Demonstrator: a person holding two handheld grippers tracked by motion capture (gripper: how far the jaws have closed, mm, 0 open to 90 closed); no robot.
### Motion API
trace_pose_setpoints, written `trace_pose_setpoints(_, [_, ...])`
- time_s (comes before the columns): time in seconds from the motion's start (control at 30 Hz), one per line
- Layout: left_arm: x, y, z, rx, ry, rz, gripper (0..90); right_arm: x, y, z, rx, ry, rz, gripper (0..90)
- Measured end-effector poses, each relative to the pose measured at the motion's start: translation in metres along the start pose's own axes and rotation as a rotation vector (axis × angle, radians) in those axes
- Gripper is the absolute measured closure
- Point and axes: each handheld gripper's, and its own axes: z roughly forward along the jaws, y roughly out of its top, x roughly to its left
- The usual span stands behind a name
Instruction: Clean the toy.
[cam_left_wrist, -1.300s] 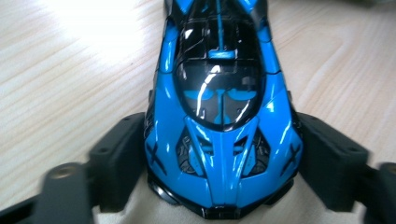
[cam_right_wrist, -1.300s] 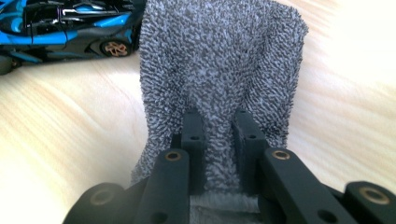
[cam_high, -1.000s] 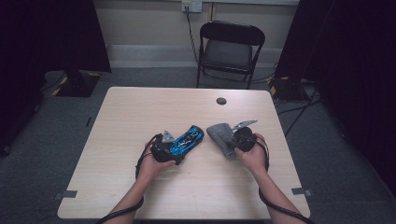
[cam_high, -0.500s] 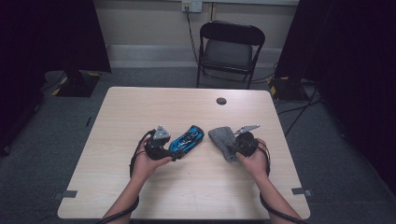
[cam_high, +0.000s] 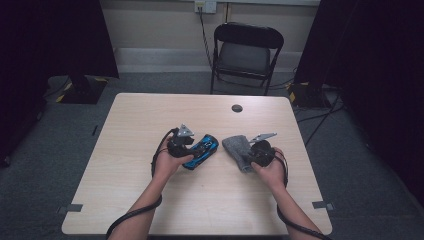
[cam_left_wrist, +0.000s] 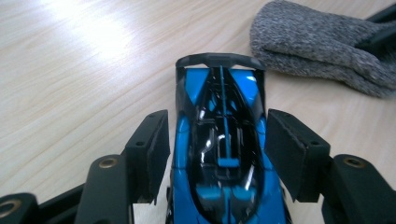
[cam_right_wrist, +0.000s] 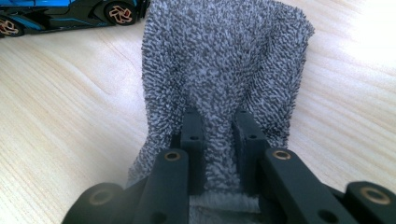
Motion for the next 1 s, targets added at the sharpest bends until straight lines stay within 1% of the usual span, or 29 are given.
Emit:
trace_pose_setpoints(0.07, [0.000, 0.000, 0.004, 0.002, -0.015, -0.016, 40.7, 0.000, -0.001, 0.001, -0.001, 0.001, 0.001, 77.4])
trace_pose_setpoints(0.17, [-0.002, 0.002, 0.010, 0.022, -0.026, -0.013, 41.7, 0.000, -0.001, 0.002, 0.001, 0.001, 0.002, 77.3])
trace_pose_setpoints(0.2, [-0.003, 0.002, 0.011, 0.026, -0.017, -0.002, 41.6, 0.000, -0.001, 0.003, 0.002, 0.000, 0.001, 77.3])
trace_pose_setpoints(0.27, [-0.005, 0.001, 0.014, 0.044, -0.018, -0.007, 41.9, 0.000, -0.001, 0.003, 0.004, 0.000, -0.003, 77.4])
trace_pose_setpoints(0.3, [-0.005, 0.000, 0.015, 0.055, -0.014, -0.001, 41.8, 0.000, -0.001, 0.003, 0.004, 0.000, -0.003, 77.3])
trace_pose_setpoints(0.33, [-0.006, -0.001, 0.016, 0.050, -0.012, 0.009, 41.6, 0.000, -0.001, 0.003, 0.004, -0.001, -0.005, 77.3])
trace_pose_setpoints(0.43, [-0.006, -0.001, 0.017, 0.051, -0.004, 0.019, 41.9, 0.000, -0.001, 0.003, 0.005, -0.001, -0.003, 77.3])
trace_pose_setpoints(0.57, [-0.007, -0.001, 0.017, 0.051, -0.005, 0.015, 41.8, 0.004, -0.001, 0.003, 0.004, -0.004, 0.000, 77.3])
trace_pose_setpoints(0.63, [-0.007, -0.001, 0.017, 0.053, 0.001, 0.026, 41.8, 0.009, -0.001, 0.003, 0.008, 0.003, -0.006, 77.3])
trace_pose_setpoints(0.7, [-0.008, -0.001, 0.017, 0.053, 0.002, 0.024, 41.8, 0.014, 0.001, 0.004, 0.013, 0.002, -0.012, 77.3])
trace_pose_setpoints(0.77, [-0.008, -0.001, 0.017, 0.050, 0.003, 0.025, 41.8, 0.022, 0.002, 0.005, 0.014, 0.013, -0.022, 77.3])
trace_pose_setpoints(0.83, [-0.008, -0.001, 0.017, 0.051, 0.002, 0.025, 41.8, 0.029, 0.004, 0.006, 0.020, 0.008, -0.033, 77.3])
trace_pose_setpoints(1.0, [-0.008, -0.002, 0.016, 0.051, 0.005, 0.026, 41.9, 0.045, 0.005, 0.009, 0.026, 0.033, -0.066, 77.5])
